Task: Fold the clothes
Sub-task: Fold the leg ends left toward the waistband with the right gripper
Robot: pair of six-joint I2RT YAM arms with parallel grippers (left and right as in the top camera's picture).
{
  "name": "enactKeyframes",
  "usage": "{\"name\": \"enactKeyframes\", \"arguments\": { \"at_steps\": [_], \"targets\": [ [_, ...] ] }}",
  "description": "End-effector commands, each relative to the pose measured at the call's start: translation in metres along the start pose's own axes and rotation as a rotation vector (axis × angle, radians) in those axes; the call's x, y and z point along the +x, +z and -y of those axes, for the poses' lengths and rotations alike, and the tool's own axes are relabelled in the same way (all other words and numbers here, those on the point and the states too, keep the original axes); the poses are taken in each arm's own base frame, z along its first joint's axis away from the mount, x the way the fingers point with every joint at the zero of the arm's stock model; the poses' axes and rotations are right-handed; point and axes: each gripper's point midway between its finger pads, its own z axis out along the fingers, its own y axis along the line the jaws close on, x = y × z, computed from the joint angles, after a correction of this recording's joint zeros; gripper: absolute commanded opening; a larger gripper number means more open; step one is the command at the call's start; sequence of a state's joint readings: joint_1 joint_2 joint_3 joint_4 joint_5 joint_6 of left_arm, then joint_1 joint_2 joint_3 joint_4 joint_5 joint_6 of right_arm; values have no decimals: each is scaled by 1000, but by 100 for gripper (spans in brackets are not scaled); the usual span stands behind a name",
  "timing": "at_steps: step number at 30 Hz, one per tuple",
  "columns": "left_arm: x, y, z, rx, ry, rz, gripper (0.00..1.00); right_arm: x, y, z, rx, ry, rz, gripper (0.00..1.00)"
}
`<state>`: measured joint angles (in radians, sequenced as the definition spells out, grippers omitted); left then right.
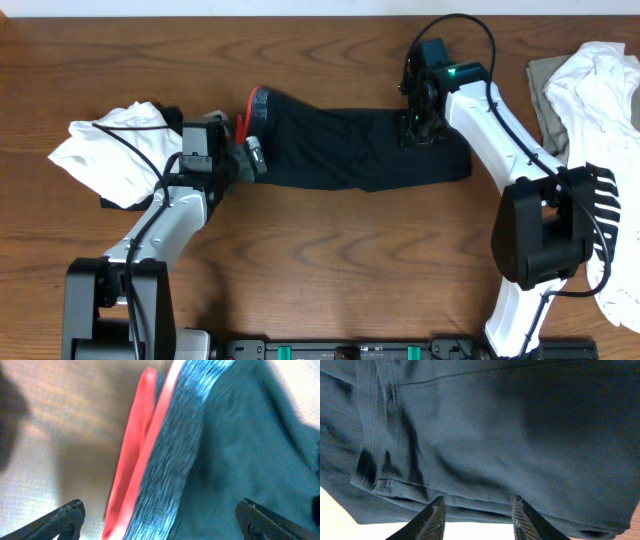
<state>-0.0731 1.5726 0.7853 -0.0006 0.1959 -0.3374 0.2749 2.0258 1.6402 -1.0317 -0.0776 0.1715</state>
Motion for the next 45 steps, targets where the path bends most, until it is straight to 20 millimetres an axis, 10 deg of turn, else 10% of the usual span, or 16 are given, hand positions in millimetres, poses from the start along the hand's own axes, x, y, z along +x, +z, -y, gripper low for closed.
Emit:
{"name": "enactKeyframes", "arguments": {
  "at_steps": [1, 7, 23, 39, 45],
  "targets": [
    [-20, 2, 5, 18, 60, 68, 98, 2, -2, -1, -1, -10, -3, 41],
    [-39, 15, 1, 36, 54, 145, 98, 10, -2, 0, 5, -8, -36, 40],
    [20, 63, 3, 230, -37, -96, 100, 10, -10, 0, 3, -9, -26, 39],
    [33, 68, 15, 320, -102, -154, 7, 5, -52, 6, 20, -2, 72, 40],
    [14, 52, 18, 331, -96, -106, 6, 6, -71, 14, 26, 14, 102, 40]
  ]
}}
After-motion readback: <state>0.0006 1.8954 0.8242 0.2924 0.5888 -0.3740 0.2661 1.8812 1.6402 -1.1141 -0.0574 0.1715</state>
